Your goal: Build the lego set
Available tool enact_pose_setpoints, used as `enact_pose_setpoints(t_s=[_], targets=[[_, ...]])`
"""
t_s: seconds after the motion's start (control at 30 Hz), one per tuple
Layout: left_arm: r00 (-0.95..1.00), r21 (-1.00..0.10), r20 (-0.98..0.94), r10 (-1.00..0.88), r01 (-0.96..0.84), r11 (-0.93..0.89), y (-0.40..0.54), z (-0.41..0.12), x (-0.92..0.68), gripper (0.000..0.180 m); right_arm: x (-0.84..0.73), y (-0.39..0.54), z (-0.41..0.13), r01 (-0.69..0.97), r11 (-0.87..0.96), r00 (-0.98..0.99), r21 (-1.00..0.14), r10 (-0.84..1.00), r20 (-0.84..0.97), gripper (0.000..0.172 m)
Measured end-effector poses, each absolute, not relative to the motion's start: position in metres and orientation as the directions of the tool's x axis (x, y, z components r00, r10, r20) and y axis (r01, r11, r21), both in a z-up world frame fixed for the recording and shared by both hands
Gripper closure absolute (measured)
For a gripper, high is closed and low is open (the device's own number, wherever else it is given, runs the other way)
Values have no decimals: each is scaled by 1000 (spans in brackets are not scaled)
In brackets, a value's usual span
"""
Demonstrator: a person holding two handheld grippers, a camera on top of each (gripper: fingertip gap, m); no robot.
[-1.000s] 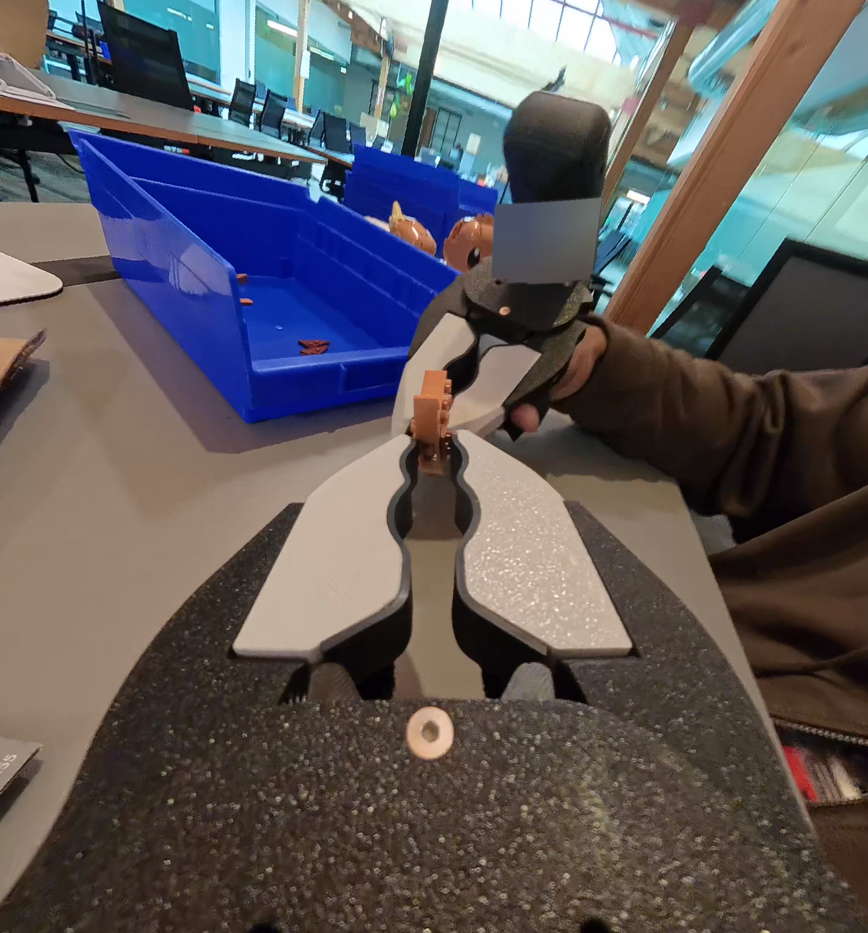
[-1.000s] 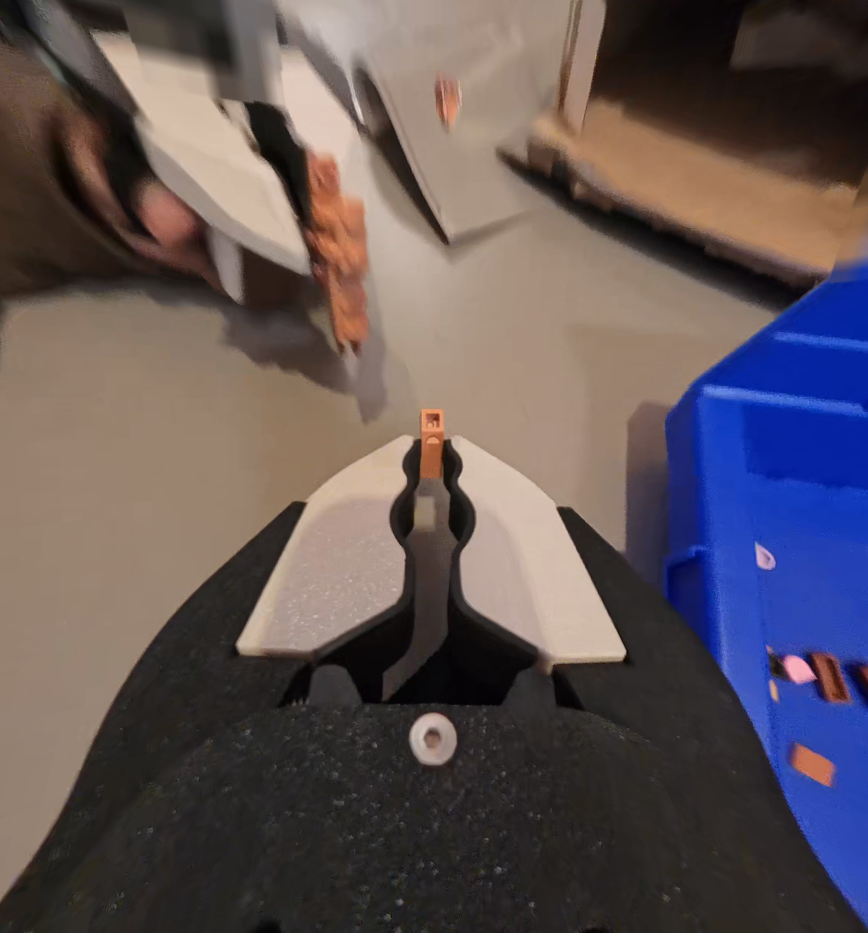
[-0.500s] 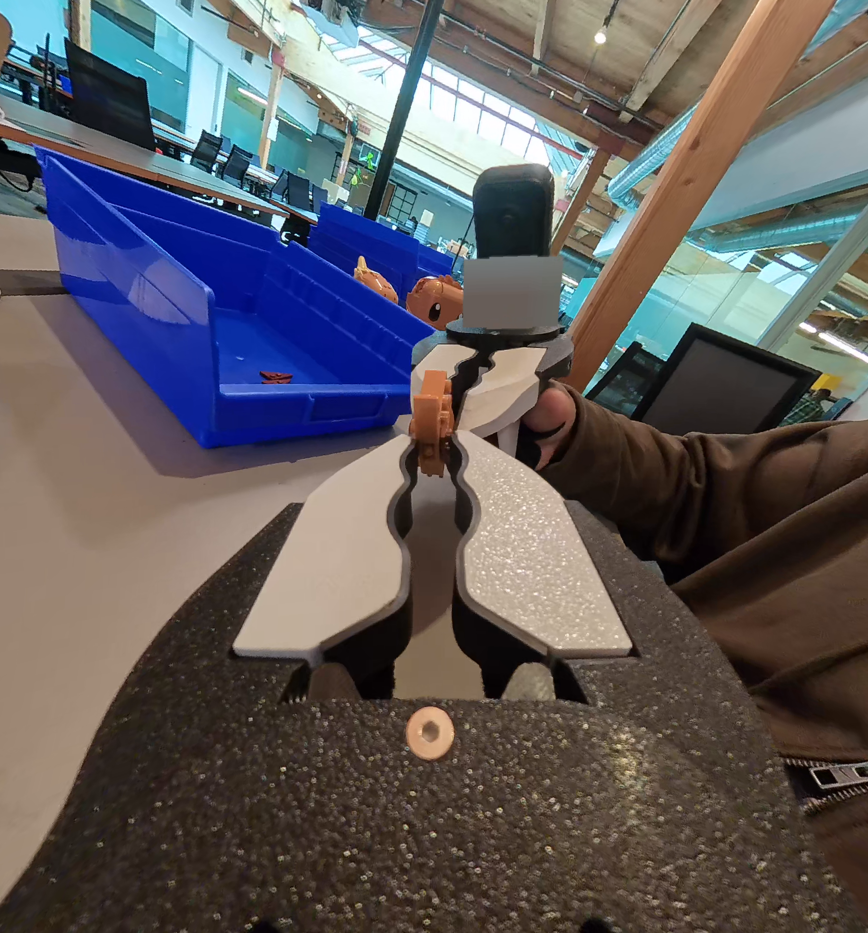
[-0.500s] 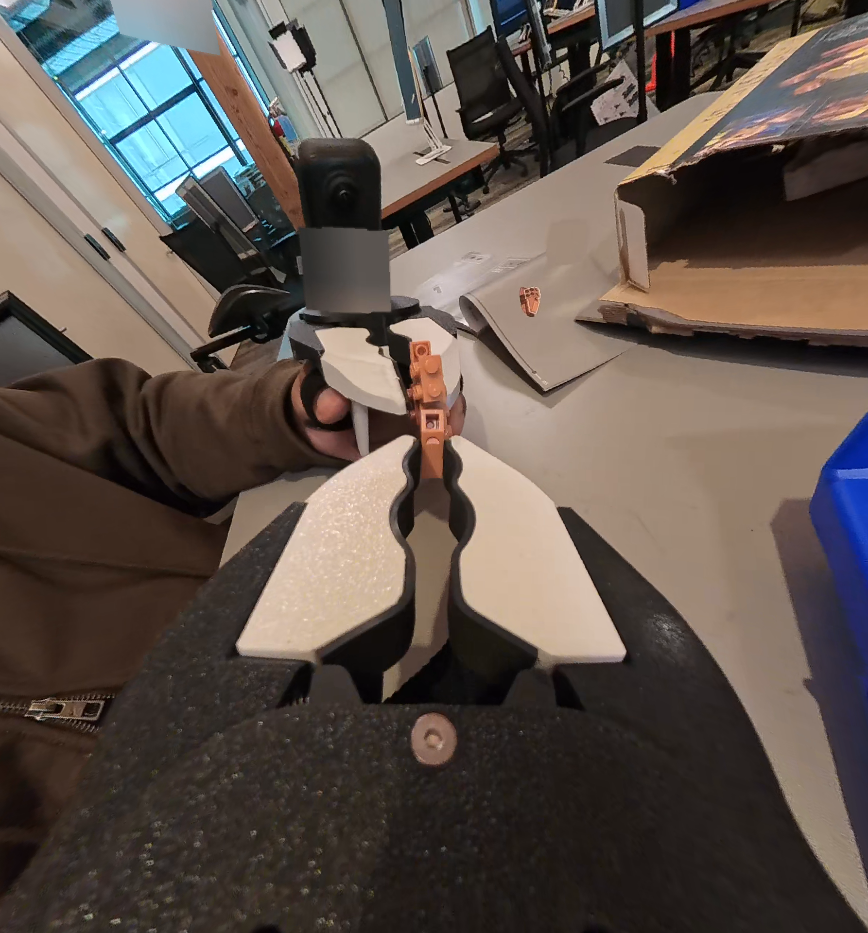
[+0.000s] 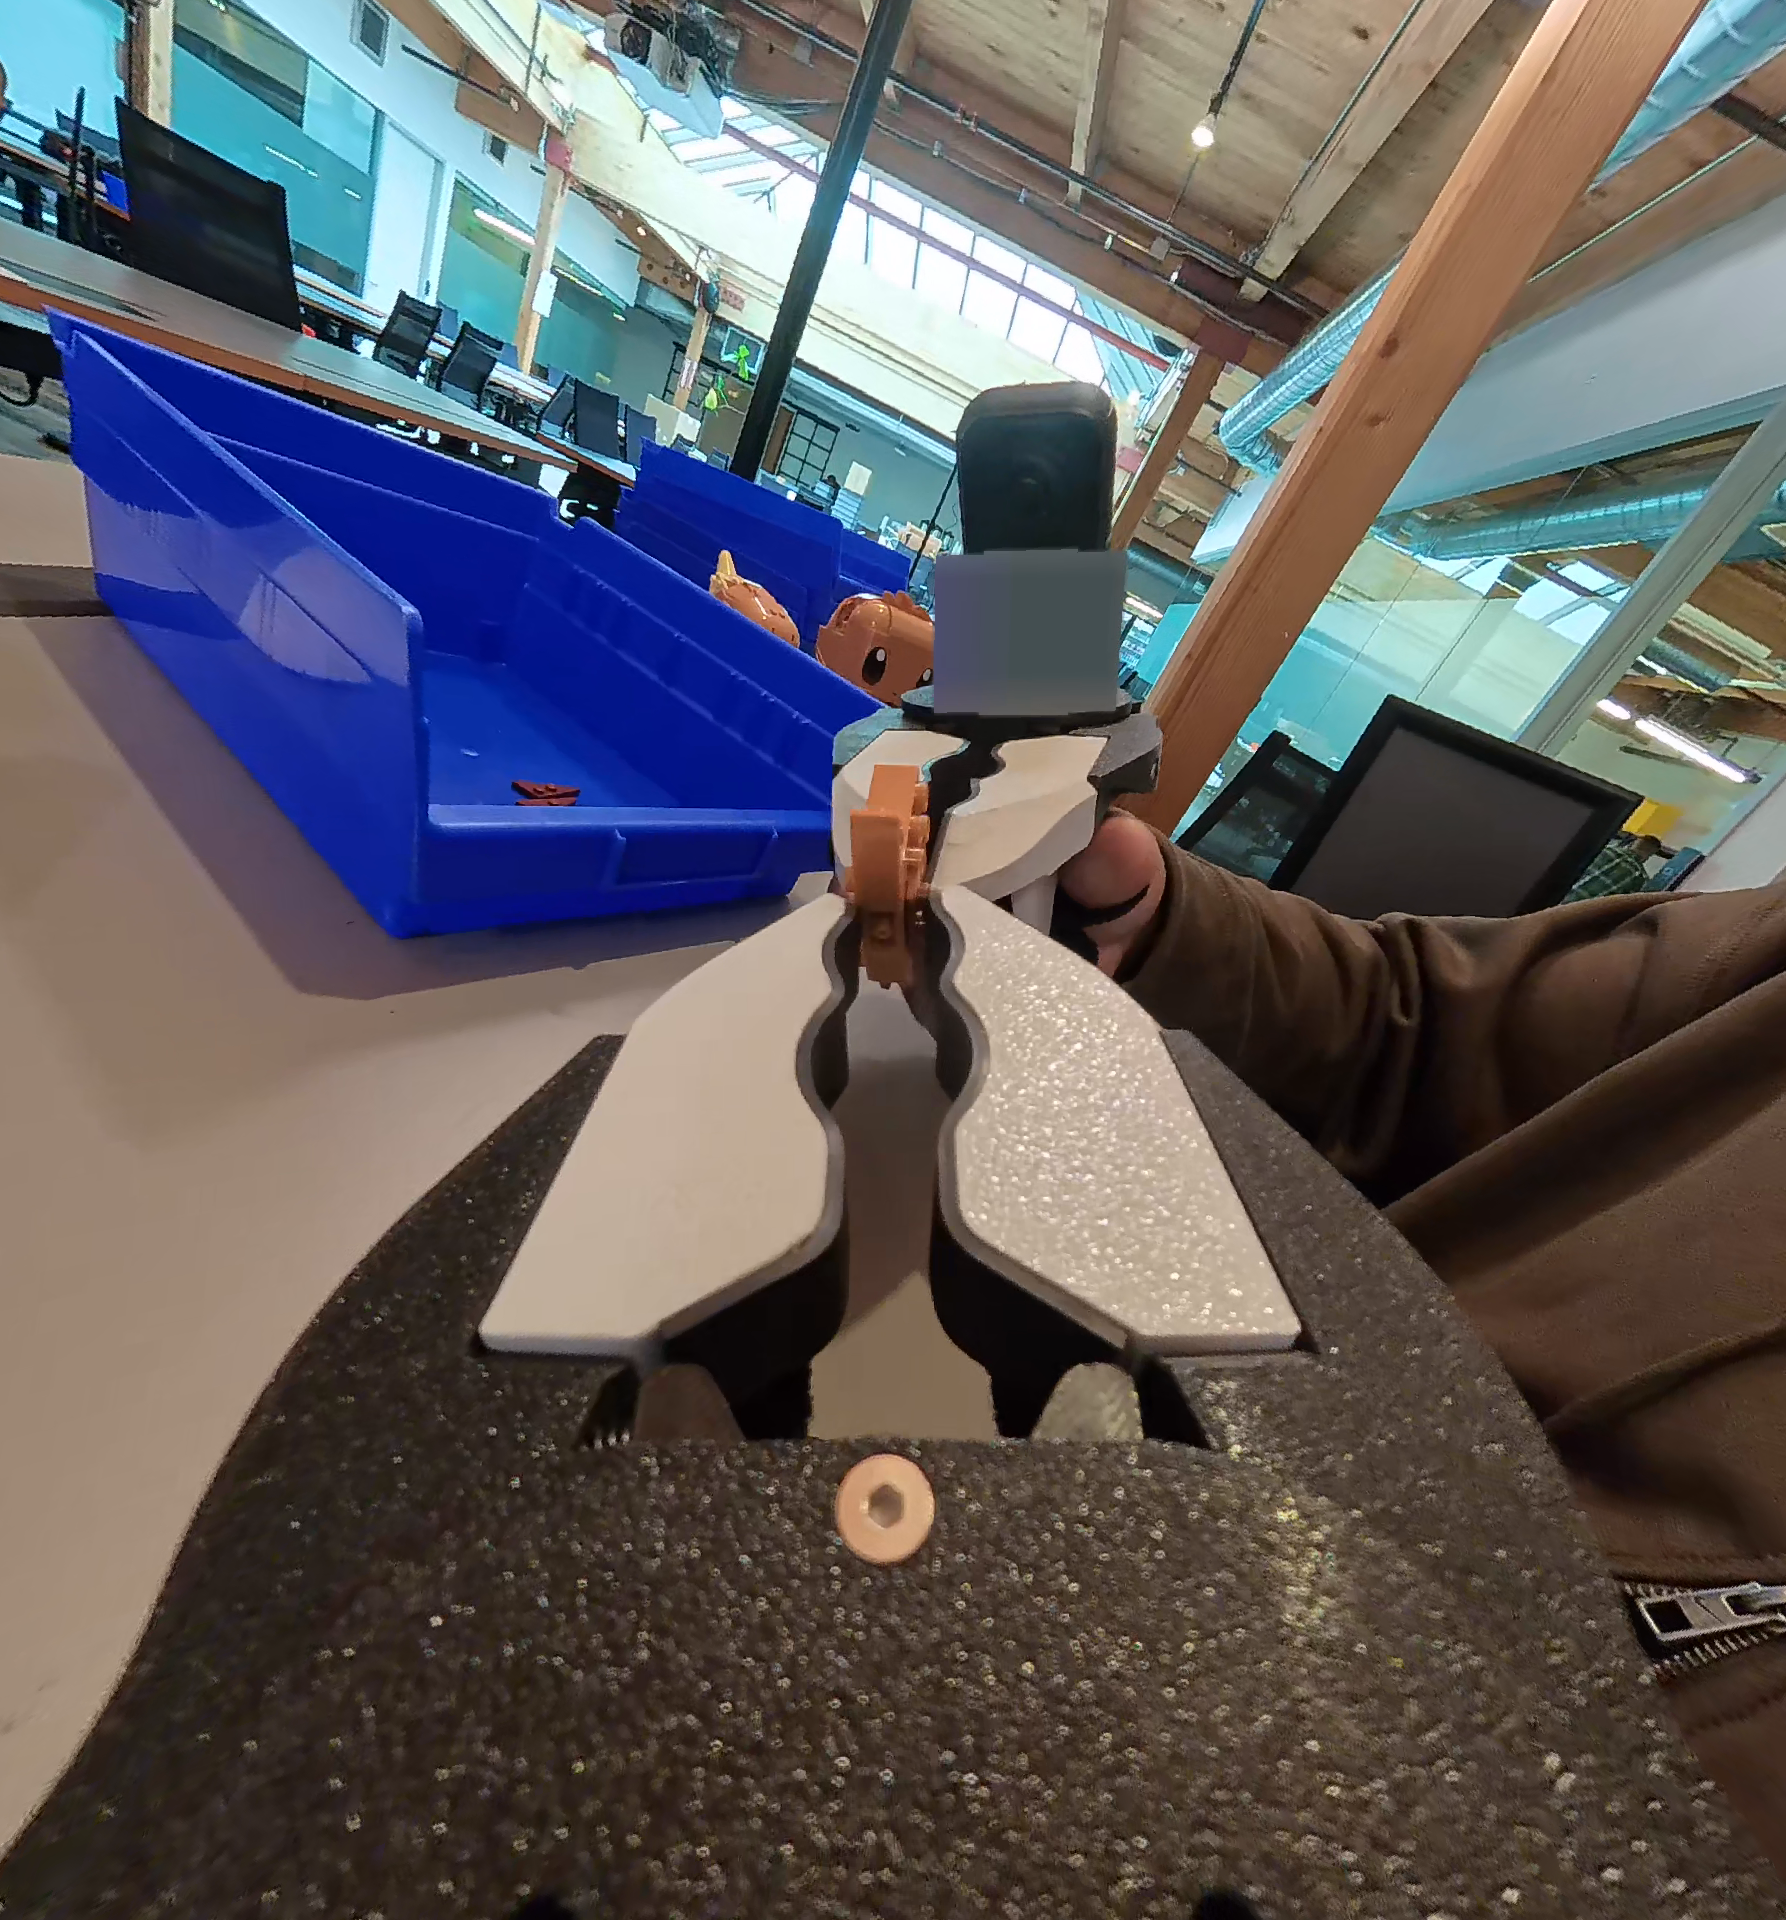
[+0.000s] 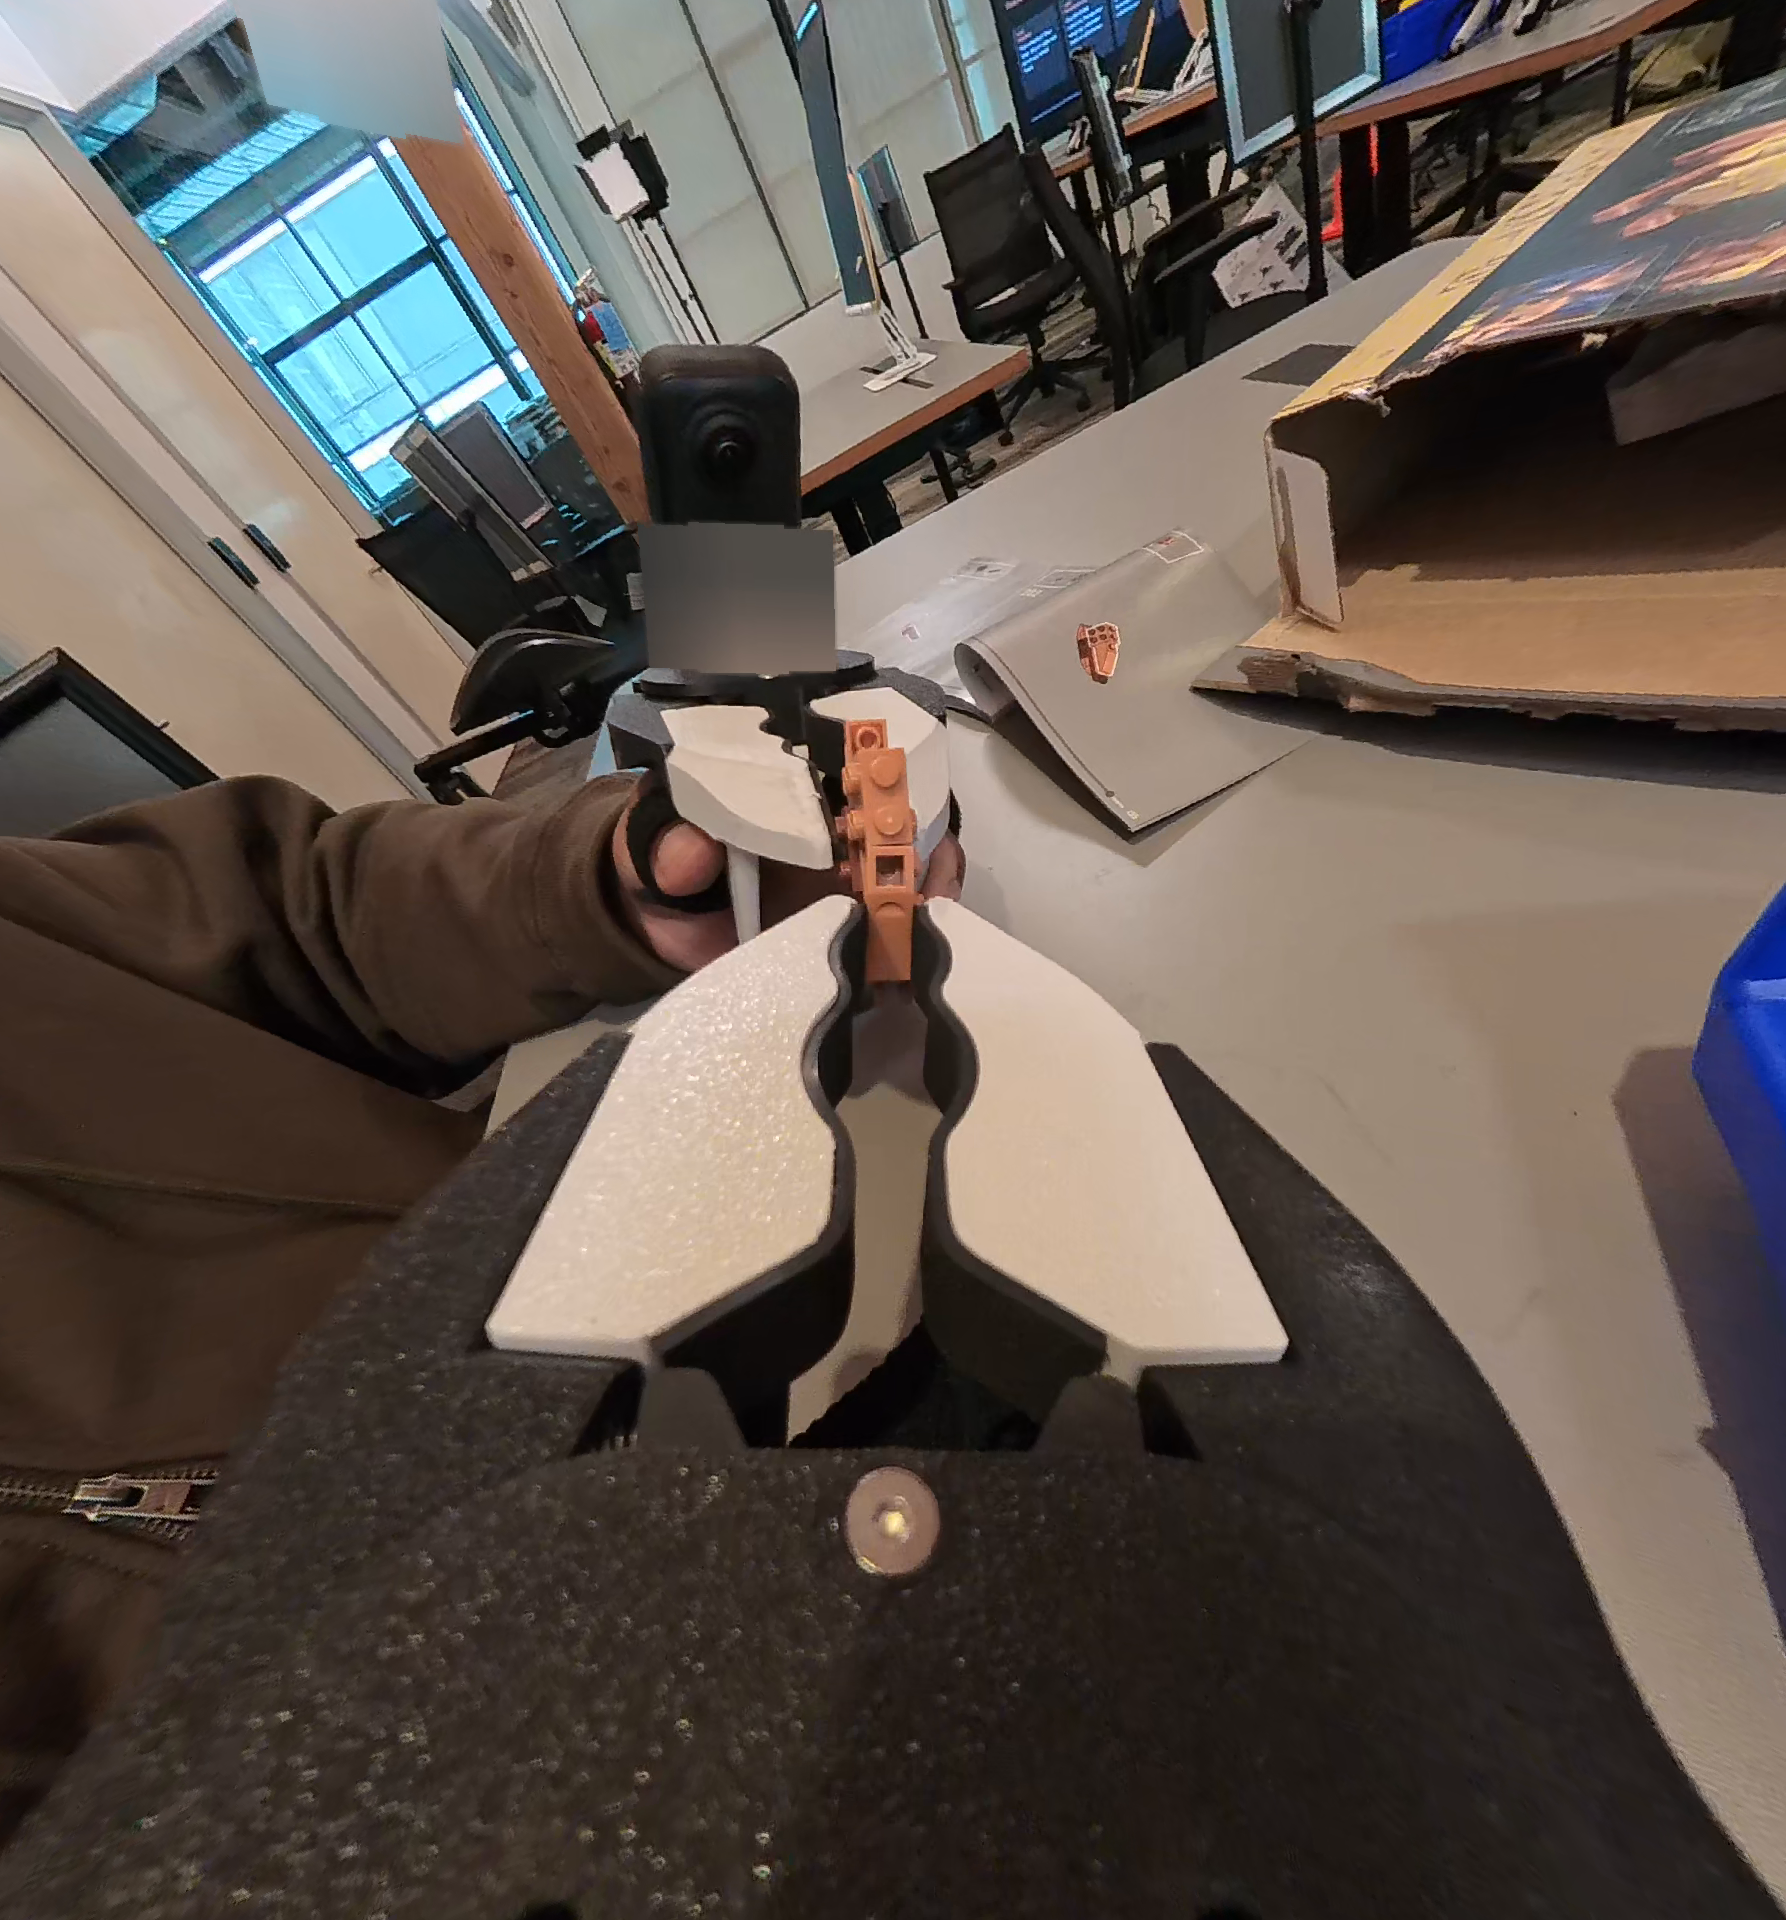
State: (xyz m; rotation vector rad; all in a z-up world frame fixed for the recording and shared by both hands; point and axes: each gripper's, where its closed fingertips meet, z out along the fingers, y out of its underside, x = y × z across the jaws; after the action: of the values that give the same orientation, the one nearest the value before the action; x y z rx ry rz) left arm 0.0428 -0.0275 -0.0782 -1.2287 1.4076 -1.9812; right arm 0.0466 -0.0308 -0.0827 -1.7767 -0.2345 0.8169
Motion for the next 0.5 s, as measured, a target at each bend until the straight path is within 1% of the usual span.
enact_pose_setpoints(t_s=[0.37,0.5], targets=[[-529,-902,419,-738,-153,-403,-28,-78,43,169,46,-32,-82,-243,-376,727,-894,539,-425,164],[-540,-899,422,-728,-146,-413,-29,-75,42,169,45,-34,-78,-301,-387,678,-872,556,-480,164]])
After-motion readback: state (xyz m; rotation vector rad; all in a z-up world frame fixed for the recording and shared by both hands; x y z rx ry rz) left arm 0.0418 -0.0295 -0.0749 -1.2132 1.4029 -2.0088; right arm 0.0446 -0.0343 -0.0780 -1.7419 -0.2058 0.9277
